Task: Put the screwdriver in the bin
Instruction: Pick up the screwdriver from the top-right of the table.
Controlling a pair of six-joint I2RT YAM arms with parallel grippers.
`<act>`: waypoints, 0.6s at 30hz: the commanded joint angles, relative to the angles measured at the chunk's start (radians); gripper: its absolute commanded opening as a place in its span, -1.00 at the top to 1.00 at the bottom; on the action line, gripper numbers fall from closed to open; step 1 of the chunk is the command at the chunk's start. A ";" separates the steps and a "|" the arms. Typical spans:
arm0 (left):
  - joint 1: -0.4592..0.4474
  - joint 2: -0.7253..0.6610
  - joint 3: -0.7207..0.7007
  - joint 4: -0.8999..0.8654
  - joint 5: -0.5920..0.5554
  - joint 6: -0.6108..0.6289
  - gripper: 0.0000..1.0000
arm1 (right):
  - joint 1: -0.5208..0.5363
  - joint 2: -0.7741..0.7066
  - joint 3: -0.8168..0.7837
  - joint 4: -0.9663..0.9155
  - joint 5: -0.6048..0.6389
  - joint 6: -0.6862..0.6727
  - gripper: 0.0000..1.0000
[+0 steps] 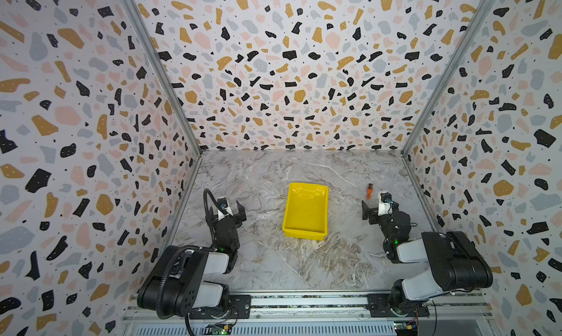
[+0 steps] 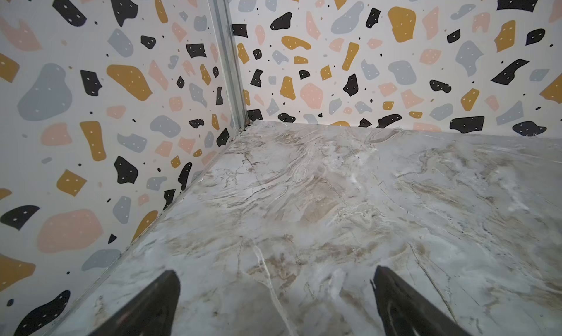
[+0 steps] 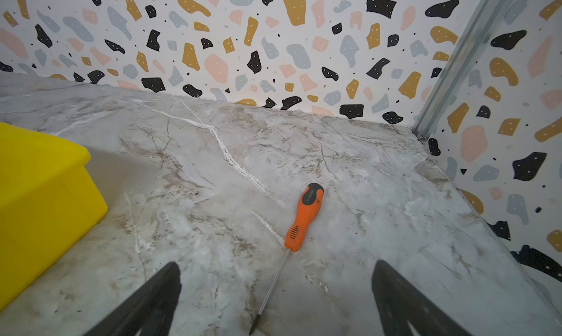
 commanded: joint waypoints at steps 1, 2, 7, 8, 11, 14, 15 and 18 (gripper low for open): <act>0.003 -0.016 -0.008 0.049 0.006 -0.010 -1.00 | 0.007 -0.010 0.016 -0.001 0.008 0.004 -0.98; 0.003 -0.017 -0.008 0.049 0.007 -0.010 -0.99 | 0.009 -0.010 0.014 0.001 0.015 0.003 -0.98; 0.003 -0.017 -0.008 0.047 0.009 -0.010 -0.99 | 0.014 -0.012 0.012 0.006 0.026 0.000 -0.98; 0.003 -0.017 -0.008 0.047 0.009 -0.010 -1.00 | 0.017 -0.012 0.009 0.008 0.031 -0.001 -0.98; 0.003 -0.016 -0.008 0.047 0.009 -0.010 -1.00 | 0.020 -0.013 0.007 0.012 0.039 -0.001 -0.98; 0.003 -0.017 -0.008 0.047 0.009 -0.011 -0.99 | 0.021 -0.012 0.007 0.010 0.040 -0.002 -0.98; 0.003 -0.017 -0.007 0.047 0.010 -0.011 -1.00 | 0.022 -0.013 0.007 0.011 0.040 -0.003 -0.98; 0.003 -0.016 -0.008 0.047 0.009 -0.010 -1.00 | 0.021 -0.013 0.007 0.012 0.041 -0.003 -0.98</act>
